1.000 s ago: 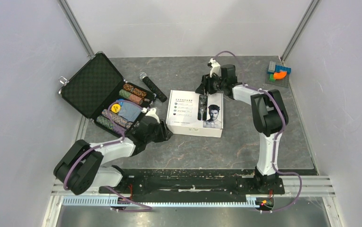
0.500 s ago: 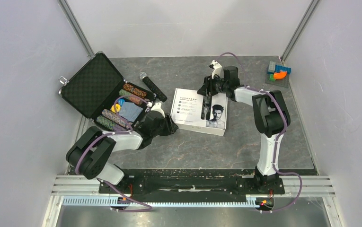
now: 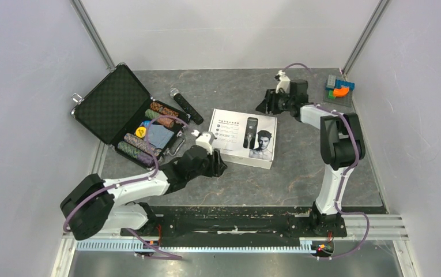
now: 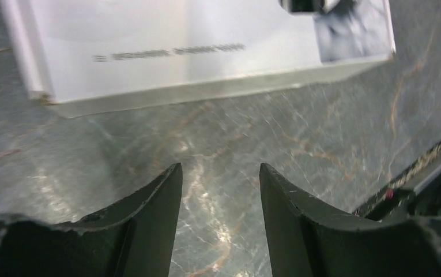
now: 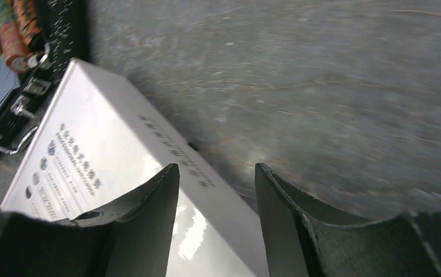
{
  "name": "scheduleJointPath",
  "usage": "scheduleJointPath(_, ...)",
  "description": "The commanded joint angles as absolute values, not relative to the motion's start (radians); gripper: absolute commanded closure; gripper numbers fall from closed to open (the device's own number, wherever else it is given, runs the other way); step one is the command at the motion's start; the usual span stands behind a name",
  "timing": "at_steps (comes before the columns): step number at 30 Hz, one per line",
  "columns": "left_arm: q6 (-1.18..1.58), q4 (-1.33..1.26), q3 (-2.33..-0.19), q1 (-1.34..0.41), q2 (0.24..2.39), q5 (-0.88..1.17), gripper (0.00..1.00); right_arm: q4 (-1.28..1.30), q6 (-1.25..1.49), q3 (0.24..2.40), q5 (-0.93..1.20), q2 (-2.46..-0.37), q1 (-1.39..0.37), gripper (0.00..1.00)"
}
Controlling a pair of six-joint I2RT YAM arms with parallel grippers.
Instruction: Sort the hair-cutting tools
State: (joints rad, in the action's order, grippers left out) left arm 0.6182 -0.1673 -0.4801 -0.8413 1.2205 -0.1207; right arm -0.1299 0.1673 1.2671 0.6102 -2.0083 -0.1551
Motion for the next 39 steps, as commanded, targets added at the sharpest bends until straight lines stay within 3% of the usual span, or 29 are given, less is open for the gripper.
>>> scheduleJointPath(1,0.484,-0.125,-0.581,-0.950,1.291,-0.152,0.41,-0.103,0.152,1.249,0.598,-1.944,-0.108,0.46)
scheduleJointPath(9,0.385,-0.150,-0.840,-1.100,1.629,-0.174,0.43,-0.094,0.150,1.223,0.615,-1.950,-0.104,0.46)
scheduleJointPath(20,0.422,-0.119,-1.071,-1.104,1.928,-0.356,0.40,-0.106,0.164,1.185,0.635,-1.928,-0.102,0.46)
scheduleJointPath(29,0.425,-0.044,-1.254,-1.090,2.025,-0.434,0.36,-0.112,0.171,1.184,0.658,-1.913,-0.099,0.46)
scheduleJointPath(39,0.423,-0.013,-1.336,-1.067,2.057,-0.314,0.25,-0.146,0.227,1.225,0.598,-1.837,-0.047,0.42)
